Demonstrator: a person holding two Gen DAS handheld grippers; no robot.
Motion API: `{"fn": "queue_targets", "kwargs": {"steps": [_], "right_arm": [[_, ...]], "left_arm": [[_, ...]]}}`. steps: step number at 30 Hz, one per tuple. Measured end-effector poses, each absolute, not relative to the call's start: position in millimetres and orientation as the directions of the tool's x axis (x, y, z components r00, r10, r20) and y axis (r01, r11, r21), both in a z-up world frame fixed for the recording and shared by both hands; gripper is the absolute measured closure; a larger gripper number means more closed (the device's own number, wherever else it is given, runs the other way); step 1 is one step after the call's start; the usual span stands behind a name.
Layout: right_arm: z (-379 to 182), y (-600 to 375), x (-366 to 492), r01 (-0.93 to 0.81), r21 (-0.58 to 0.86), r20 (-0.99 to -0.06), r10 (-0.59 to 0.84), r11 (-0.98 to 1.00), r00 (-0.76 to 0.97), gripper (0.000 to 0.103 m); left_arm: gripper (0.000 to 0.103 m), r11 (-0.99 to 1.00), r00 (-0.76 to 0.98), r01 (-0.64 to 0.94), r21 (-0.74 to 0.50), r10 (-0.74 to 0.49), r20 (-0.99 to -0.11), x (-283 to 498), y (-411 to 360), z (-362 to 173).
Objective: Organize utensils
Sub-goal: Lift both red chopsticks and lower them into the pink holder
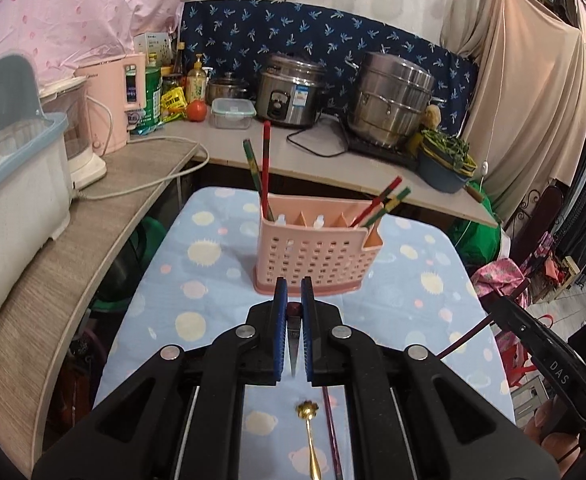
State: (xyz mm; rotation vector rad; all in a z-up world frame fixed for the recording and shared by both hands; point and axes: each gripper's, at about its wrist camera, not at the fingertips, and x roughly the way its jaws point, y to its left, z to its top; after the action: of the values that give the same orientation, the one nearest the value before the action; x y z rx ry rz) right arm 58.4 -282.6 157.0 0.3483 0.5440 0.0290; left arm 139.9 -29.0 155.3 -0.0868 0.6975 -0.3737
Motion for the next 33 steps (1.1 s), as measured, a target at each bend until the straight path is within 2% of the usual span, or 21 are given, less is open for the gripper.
{"fn": "queue_targets", "kwargs": {"steps": [5,14,21,24,33], "right_arm": [[183.6,-290.3,81.5,0.039,0.372,-0.438,0.138,0.927,0.888,0.096],[235.3,-298.3,134.4,0.006,0.405,-0.318,0.134,0.914,0.939,0.096],[250.1,-302.0,178.4,0.023,0.398,-0.29,0.102,0.917,0.952,0.096],[241.5,-301.6,196.9,0.032,0.389,-0.32,0.103,0.921,0.942,0.096],[202.6,-294.6,230.9,0.056,0.347,-0.422,0.102,0.936,0.901,0.096]], "left_arm": [[0.096,0.924,0.738,0.321,-0.209,-0.382,-0.557,156.4,-32.5,186.1],[0.096,0.923,0.837,0.334,-0.191,-0.384,-0.391,186.7,-41.4,264.1],[0.096,0.927,0.879,0.327,-0.183,-0.369,-0.301,220.8,-50.7,288.5],[0.096,0.938,0.887,0.307,-0.163,-0.344,-0.307,238.0,-57.4,283.9],[0.096,0.941,0.852,0.277,-0.192,-0.333,-0.404,277.8,-62.0,236.8]]}}
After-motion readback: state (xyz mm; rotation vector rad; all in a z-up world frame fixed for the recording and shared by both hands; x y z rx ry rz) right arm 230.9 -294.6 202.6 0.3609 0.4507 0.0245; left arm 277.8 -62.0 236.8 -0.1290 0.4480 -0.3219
